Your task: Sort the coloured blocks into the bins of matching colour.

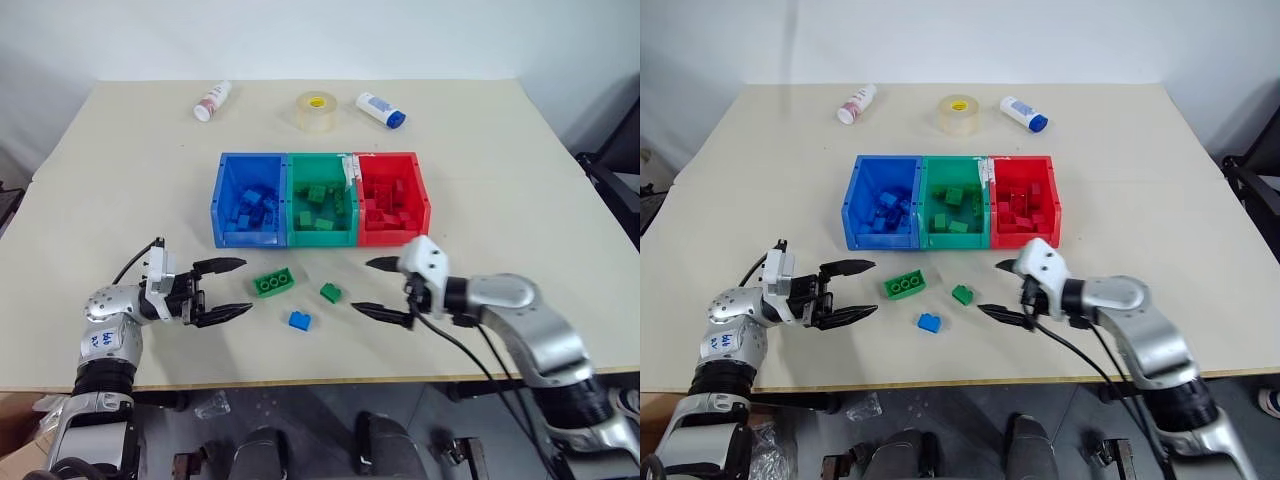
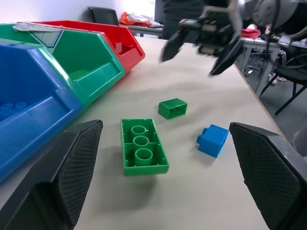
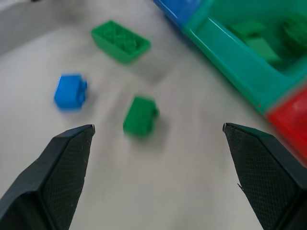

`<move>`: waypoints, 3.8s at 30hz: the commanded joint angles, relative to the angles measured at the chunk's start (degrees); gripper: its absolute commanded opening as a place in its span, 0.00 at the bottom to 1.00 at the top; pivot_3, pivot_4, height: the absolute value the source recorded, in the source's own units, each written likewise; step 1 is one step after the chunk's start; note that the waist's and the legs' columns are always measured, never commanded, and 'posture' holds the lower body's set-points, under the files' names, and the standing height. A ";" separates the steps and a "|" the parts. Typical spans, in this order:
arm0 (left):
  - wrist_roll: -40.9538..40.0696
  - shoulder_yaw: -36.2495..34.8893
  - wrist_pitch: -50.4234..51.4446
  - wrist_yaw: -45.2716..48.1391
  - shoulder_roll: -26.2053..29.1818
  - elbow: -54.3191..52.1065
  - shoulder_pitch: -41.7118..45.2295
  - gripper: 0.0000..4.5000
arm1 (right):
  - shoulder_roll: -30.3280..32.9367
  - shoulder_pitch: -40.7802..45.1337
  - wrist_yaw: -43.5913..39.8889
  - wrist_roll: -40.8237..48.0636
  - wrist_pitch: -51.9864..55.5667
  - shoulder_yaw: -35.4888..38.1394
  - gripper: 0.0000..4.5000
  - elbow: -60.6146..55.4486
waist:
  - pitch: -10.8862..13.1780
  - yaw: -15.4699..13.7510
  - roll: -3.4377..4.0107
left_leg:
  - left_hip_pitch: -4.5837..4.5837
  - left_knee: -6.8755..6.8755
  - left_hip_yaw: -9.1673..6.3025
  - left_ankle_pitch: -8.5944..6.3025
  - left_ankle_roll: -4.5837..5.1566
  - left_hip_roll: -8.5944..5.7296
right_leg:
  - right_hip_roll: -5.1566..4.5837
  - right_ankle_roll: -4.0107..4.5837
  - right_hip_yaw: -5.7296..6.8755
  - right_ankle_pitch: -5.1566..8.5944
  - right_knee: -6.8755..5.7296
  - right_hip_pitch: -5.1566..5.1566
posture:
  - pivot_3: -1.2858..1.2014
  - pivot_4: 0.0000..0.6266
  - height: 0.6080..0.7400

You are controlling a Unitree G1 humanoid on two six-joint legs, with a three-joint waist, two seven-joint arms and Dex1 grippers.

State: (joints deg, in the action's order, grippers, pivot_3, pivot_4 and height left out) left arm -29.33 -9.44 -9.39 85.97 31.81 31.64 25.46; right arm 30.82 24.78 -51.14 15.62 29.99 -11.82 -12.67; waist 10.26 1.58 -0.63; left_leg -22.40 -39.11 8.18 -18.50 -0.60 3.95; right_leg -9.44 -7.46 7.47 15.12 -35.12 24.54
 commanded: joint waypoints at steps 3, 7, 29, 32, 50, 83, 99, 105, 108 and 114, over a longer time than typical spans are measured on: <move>-1.51 -0.78 0.70 1.59 0.44 -5.19 -2.70 1.00 | -4.92 4.31 3.49 -5.48 -2.55 -5.28 0.96 7.86 | 0.00 0.06 -0.01 | -0.01 0.00 -0.01 -0.01 0.01 0.00 | 0.00 0.00 0.02 0.00 0.00 0.00 | 0.52 0.24 1.00; -1.68 -1.17 1.21 0.94 0.53 -6.95 -3.99 1.00 | -6.09 5.22 2.92 -6.83 -3.89 -6.40 0.71 10.39 | -0.01 0.17 0.00 | 0.01 0.00 0.01 0.00 0.00 0.01 | 0.00 0.00 0.01 0.00 -0.05 0.01 | 0.52 0.24 1.00; -1.39 -1.58 1.57 -0.53 -0.43 -8.90 -5.28 1.00 | -13.00 27.17 11.06 -9.13 -13.48 1.59 0.19 29.96 | -0.01 0.44 -0.01 | 0.02 0.00 0.04 0.00 0.00 0.01 | 0.00 0.00 -0.01 0.00 -0.09 0.03 | 0.52 0.24 1.00; -1.31 -1.47 1.27 -0.52 -0.71 -8.66 -4.89 1.00 | -14.67 31.13 13.71 -11.31 -17.26 1.79 0.42 38.21 | -0.01 0.60 0.00 | 0.01 0.01 0.05 0.00 0.00 0.01 | 0.00 0.00 -0.01 0.00 -0.08 0.03 | 0.52 0.24 1.00; -0.98 -1.22 0.44 0.94 -0.57 -5.62 -3.15 1.00 | -0.51 10.65 -5.62 -1.05 -10.07 3.96 0.99 8.16 | 0.00 1.25 0.00 | -0.01 0.05 0.03 -0.01 0.01 0.01 | 0.00 -0.02 0.00 -0.01 0.00 0.03 | 0.52 0.24 1.00; 2.88 -10.37 7.05 -30.68 0.58 -54.34 -47.48 1.00 | 12.50 7.14 -41.29 12.73 -23.34 7.95 0.99 25.95 | 0.00 -0.03 0.02 | 0.19 -0.02 0.17 -0.18 0.06 0.11 | -0.02 0.06 -0.10 -0.01 0.23 -0.03 | 0.52 0.24 1.00; 20.35 13.25 12.49 -38.93 -0.39 -47.31 -23.57 1.00 | 12.08 0.88 -33.16 12.93 -21.94 11.89 0.99 17.25 | -0.03 -0.19 0.07 | 0.17 -0.03 0.22 -0.18 0.05 0.09 | -0.01 0.04 -0.07 -0.03 0.04 -0.03 | 0.52 0.24 1.00; 23.55 19.12 11.42 -35.58 0.52 -41.88 -16.64 0.87 | 12.42 -5.50 -28.76 13.49 -20.81 15.19 1.00 10.80 | -0.03 -0.27 0.07 | 0.17 -0.03 0.23 -0.18 0.05 0.09 | -0.02 0.02 -0.08 -0.03 0.05 -0.03 | 0.52 0.24 1.00; 24.24 20.87 11.23 -33.70 1.14 -40.26 -14.25 0.66 | 12.68 -8.22 -27.12 13.90 -20.25 16.29 1.00 7.98 | -0.03 -0.30 0.07 | 0.17 -0.04 0.24 -0.18 0.05 0.09 | -0.02 0.02 -0.10 -0.03 0.06 -0.04 | 0.52 0.24 1.00; 25.96 22.31 11.23 -31.93 2.79 -37.93 -11.16 0.28 | 12.67 -11.12 -24.74 14.59 -19.48 18.00 1.00 4.40 | -0.03 -0.28 0.07 | 0.19 -0.04 0.24 -0.17 0.05 0.09 | -0.02 0.02 -0.10 -0.03 0.06 -0.05 | 0.52 0.24 1.00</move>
State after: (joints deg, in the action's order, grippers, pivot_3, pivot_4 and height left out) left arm -4.20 12.41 1.85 53.48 33.99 -6.98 14.35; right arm 42.61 14.02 -76.51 28.69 10.35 4.29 -5.69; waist 10.24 1.30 -0.56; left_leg -22.21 -39.16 8.41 -18.68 -0.55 4.04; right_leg -9.46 -7.44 7.37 15.09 -35.07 24.48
